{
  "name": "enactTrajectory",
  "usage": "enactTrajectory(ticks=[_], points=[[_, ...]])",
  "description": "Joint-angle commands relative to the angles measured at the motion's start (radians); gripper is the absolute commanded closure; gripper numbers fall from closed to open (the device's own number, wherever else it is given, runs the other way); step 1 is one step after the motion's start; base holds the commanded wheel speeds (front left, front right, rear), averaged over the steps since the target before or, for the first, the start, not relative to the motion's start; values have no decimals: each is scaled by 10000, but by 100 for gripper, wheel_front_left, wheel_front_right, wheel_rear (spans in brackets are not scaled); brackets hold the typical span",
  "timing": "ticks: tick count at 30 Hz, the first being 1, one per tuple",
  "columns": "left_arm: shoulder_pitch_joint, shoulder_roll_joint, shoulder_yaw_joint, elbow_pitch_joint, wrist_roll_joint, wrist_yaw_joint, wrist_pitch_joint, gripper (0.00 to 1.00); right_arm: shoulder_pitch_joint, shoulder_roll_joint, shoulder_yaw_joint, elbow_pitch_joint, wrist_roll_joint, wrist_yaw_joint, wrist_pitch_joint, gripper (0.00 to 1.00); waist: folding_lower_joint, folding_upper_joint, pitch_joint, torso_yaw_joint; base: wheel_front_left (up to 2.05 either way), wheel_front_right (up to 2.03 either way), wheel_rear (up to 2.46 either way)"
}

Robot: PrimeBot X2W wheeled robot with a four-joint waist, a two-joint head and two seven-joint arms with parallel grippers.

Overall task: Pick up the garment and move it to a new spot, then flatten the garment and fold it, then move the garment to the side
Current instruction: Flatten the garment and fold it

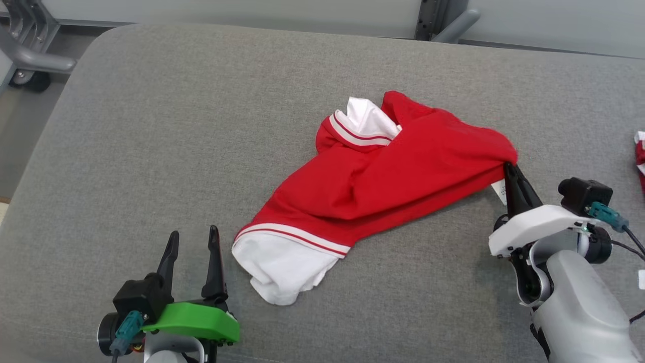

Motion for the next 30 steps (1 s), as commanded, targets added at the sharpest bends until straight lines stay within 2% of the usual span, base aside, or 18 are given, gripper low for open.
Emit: enactTrajectory(ticks=[1,5,8,13,15,21,30], points=[[100,13,52,-32,107,12,-32,0,457,103,-335,-593,-443,-13,-43,100,0,33,-46,-174,0,0,0],[144,13,67,-39,143,-29,-30,0,1411,403,-1289,-2373,-1628,-13,24,100,0,33,-89,-376,0,0,0],[125,13,43,-33,141,-47,-32,0,2106,665,-2008,-3499,-2387,-13,581,100,0,33,-92,-455,0,0,0],[17,13,-54,31,112,-92,-32,0,3011,861,-2761,-4831,-3073,-13,1630,100,0,33,-99,-410,0,0,0],[0,13,-64,61,119,-115,-32,0,3161,894,-2765,-5144,-2935,-13,1824,100,0,33,-104,-359,0,0,0],[-16,13,-66,183,187,-151,-32,0,2799,900,-1306,-5173,-2785,-10,2092,100,0,33,-185,-236,0,0,0],[-7,12,-218,263,210,-201,-32,0,1718,885,1170,-3057,-2428,-10,1841,100,0,33,-243,48,0,0,0]])
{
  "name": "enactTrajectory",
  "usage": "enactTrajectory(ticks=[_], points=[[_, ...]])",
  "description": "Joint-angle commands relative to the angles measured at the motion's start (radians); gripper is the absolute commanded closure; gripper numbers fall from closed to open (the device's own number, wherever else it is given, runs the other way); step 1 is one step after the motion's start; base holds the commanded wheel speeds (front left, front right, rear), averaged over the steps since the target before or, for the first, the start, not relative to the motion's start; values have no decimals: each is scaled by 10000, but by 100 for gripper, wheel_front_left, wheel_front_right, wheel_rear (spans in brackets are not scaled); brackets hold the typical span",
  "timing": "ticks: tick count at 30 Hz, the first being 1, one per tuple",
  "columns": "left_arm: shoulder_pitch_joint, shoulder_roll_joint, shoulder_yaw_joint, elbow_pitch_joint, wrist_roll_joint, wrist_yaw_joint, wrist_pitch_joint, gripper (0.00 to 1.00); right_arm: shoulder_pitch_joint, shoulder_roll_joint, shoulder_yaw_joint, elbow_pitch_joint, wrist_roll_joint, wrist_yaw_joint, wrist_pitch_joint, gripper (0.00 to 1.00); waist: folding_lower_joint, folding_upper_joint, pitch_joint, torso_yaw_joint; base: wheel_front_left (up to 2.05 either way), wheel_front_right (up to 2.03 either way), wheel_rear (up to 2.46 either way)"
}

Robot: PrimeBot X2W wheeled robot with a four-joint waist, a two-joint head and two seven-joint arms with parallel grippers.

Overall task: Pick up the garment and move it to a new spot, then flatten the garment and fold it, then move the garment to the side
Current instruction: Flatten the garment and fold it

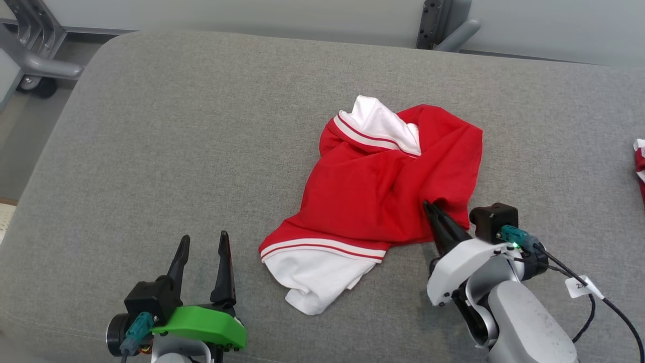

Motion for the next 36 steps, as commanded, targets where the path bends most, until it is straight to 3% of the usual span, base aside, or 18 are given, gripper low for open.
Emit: enactTrajectory(ticks=[1,3,4,9,14,19,25,29,36], points=[[-29,12,-9,21,123,-39,-30,0,-210,-38,301,370,120,-6,-186,98,0,33,4,66,0,0,0],[4,12,-1,32,119,-35,-30,0,-311,-36,707,676,426,-6,-343,53,0,33,6,89,0,0,0],[29,12,15,30,120,-32,-30,0,-361,-36,891,779,545,-6,-444,3,0,33,7,83,0,0,0],[98,12,130,-20,145,-3,-30,0,-403,-38,1217,863,882,-6,-847,0,0,33,30,-34,0,0,0],[142,12,165,-82,161,51,-30,0,-23,-35,1139,65,969,-6,-1273,0,0,33,35,-292,0,0,0],[160,14,185,-111,160,52,-30,0,691,-39,91,-1108,518,-6,-1183,0,0,33,30,-489,0,0,0],[47,14,129,-120,134,10,-30,0,1457,-30,-1071,-1814,922,-6,-790,0,0,33,119,-488,0,0,0],[-63,14,147,-80,122,-32,-30,0,1466,-25,-1582,-1457,1458,-6,-603,0,0,33,227,-364,0,0,0],[-214,14,117,-49,140,-8,-30,0,724,-31,-1217,-360,2756,-6,-620,0,0,33,328,-102,0,0,0]])
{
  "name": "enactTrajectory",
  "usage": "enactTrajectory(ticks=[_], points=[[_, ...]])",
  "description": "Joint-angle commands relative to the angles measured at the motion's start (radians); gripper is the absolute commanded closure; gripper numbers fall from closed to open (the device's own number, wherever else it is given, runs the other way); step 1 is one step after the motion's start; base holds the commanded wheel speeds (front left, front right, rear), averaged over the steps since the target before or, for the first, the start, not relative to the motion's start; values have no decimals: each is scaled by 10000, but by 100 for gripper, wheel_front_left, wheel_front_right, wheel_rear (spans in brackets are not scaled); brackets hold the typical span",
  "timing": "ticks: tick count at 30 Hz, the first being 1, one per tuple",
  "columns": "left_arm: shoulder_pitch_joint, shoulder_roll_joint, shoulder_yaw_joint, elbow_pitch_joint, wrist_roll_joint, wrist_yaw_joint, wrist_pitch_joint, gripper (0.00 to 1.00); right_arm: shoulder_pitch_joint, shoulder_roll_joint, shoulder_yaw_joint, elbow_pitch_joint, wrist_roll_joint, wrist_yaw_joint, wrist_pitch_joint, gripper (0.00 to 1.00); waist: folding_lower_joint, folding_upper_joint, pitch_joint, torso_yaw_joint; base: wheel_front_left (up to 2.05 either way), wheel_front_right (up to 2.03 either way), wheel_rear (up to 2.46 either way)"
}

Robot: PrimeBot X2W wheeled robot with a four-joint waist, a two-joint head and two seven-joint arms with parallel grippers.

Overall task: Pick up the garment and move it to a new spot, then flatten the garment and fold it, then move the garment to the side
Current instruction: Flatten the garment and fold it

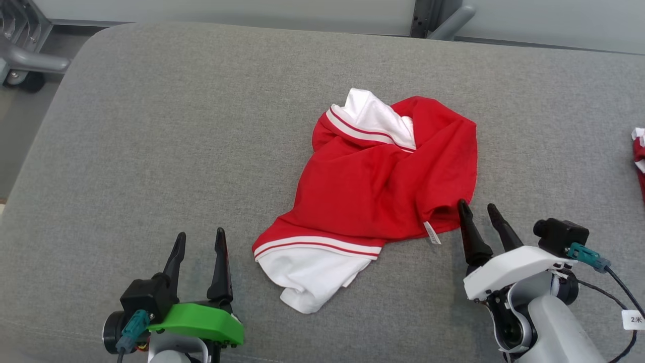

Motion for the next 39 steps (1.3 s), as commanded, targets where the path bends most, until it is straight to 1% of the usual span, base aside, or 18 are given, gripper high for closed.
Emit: enactTrajectory(ticks=[1,8,9,10,11,12,14,15,16,17,20,24,27,30,33,35,39], points=[[-163,14,15,-5,121,18,-32,0,-182,-24,108,194,208,-6,-16,0,0,33,32,85,0,0,0],[-164,14,8,0,69,41,-32,0,-931,-27,774,1284,1498,-4,155,0,0,33,68,275,0,0,0],[-170,16,12,-9,61,49,-32,0,-1052,-27,869,1374,1641,-4,117,6,0,33,70,288,0,0,0],[-173,14,22,-12,60,58,-32,0,-1165,-27,976,1442,1814,-4,105,40,0,33,72,294,0,0,0],[-172,14,31,-16,62,64,-32,0,-1249,-26,1070,1532,1969,-4,135,56,0,33,73,296,0,0,0],[-171,14,44,-19,64,73,-32,0,-1340,-45,1145,1612,2016,-4,103,66,0,33,75,293,0,0,0],[-164,14,59,-27,60,94,-32,0,-1489,-136,1290,1757,2136,-4,59,82,0,33,74,285,0,0,0],[-164,14,59,-27,60,94,-32,0,-1489,-136,1290,1757,2136,-4,59,82,0,33,74,285,0,0,0],[-158,14,69,-33,55,98,-32,0,-1569,-156,1363,1788,2250,-4,33,89,0,33,75,274,0,0,0],[-148,14,81,-44,54,98,-32,0,-1623,-187,1433,1814,2356,-4,31,100,0,33,78,256,0,0,0],[-140,14,87,-54,46,105,-32,0,-1714,-412,1607,1844,2584,-4,-45,100,0,33,86,192,0,0,0],[-117,14,124,-57,37,109,-32,0,-1735,-683,1828,1570,2720,-4,-218,100,0,33,72,42,0,0,0],[-61,14,128,-69,23,128,-32,0,-1554,-1002,1905,1193,2617,-4,-173,100,0,33,38,-123,0,0,0],[2,14,113,-88,-30,146,-32,0,-1324,-1495,1811,567,2329,-4,112,100,0,33,-1,-312,0,0,0],[43,16,105,-85,-70,129,-32,0,-1020,-2104,1379,-213,1861,-4,592,100,0,33,-35,-493,0,0,0],[66,16,86,-96,-72,136,-32,0,-760,-2430,889,-779,1416,-4,1041,100,0,33,-50,-587,0,0,0],[78,16,43,-123,-116,163,-32,0,-131,-2756,-270,-2064,252,-4,2179,100,0,33,-45,-686,0,0,0]])
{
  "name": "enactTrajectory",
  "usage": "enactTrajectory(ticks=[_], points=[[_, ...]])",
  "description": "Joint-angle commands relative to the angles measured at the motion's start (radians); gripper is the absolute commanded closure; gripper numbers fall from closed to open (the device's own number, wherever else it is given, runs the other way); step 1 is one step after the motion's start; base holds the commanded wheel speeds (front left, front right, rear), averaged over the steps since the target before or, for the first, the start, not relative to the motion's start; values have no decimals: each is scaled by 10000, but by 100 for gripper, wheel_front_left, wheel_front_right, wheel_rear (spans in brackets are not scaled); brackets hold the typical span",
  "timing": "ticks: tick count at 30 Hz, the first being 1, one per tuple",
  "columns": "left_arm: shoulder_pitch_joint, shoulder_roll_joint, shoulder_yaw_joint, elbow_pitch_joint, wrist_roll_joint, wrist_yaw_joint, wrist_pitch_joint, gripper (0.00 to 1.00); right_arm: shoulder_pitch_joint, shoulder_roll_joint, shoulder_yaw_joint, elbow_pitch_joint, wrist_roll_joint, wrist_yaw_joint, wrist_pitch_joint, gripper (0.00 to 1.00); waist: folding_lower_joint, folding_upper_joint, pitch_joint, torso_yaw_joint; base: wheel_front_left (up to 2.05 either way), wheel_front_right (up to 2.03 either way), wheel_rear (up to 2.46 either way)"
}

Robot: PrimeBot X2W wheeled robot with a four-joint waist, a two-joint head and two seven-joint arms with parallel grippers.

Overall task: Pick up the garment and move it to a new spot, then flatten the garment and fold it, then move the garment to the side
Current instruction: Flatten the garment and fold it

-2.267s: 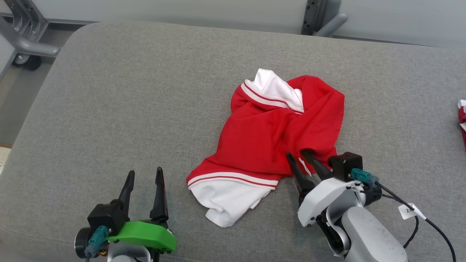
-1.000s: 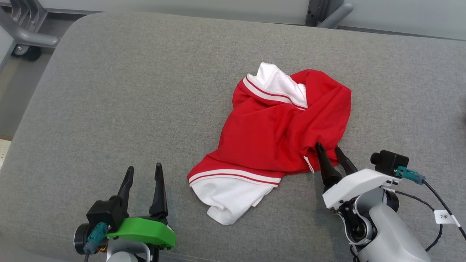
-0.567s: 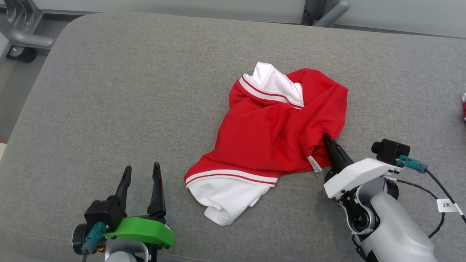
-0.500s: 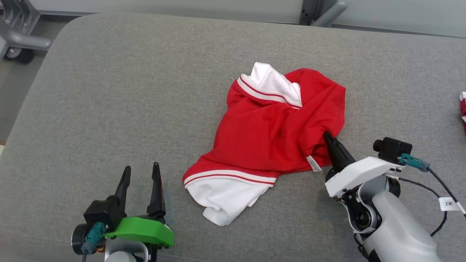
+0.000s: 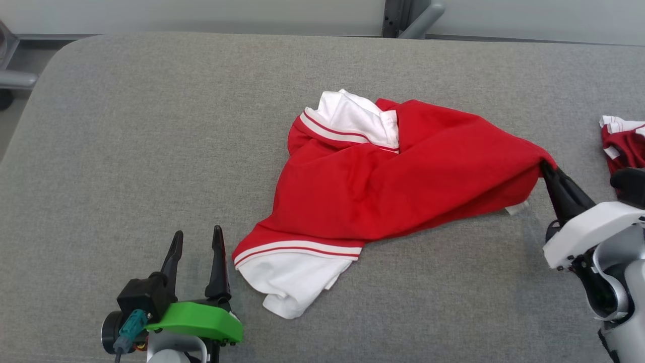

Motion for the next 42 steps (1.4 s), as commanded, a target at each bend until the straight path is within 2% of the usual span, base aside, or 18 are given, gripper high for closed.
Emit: enactTrajectory(ticks=[1,6,9,13,20,21,23,24,25,26,34,42], points=[[84,16,-7,-29,-5,35,-32,0,388,-85,-436,-523,-654,-2,550,100,0,33,7,-41,0,0,0],[-9,16,-120,-19,-52,4,-32,0,1108,362,-1560,-1949,-2157,-5,1937,100,0,33,53,105,0,0,0],[-44,16,-161,27,-45,-19,-32,0,1222,822,-1869,-2052,-2832,-4,2364,100,0,33,88,237,0,0,0],[-151,16,-215,83,-24,-75,-32,0,690,1091,-1832,-1012,-3369,-4,2447,100,0,33,146,403,0,0,0],[-255,16,-232,175,160,-133,-32,0,-963,1114,-1704,1874,-3925,-4,1646,100,0,33,229,602,0,0,0],[-255,16,-232,175,160,-133,-32,0,-963,1114,-1704,1874,-3925,-4,1646,100,0,33,229,602,0,0,0],[-244,16,-229,202,188,-157,-32,0,-1479,1085,-1794,2629,-4185,-4,1221,100,0,33,238,637,0,0,0],[-245,16,-233,216,209,-170,-32,0,-1690,1097,-1828,3011,-4297,-4,1026,95,0,33,239,651,0,0,0],[-246,16,-226,224,231,-167,-32,0,-1921,1126,-1914,3300,-4417,-4,732,58,0,33,238,662,0,0,0],[-244,16,-234,241,249,-164,-32,0,-2108,1136,-1908,3602,-4570,-4,522,0,0,33,230,672,0,0,0],[-96,16,-272,282,135,-128,-32,0,-2726,1283,-1836,4766,-4822,-4,-887,0,0,33,99,401,0,0,0],[-39,16,-349,274,43,-135,-32,0,-2010,1318,-1999,4000,-4424,-4,-1833,0,0,33,-46,-145,0,0,0]])
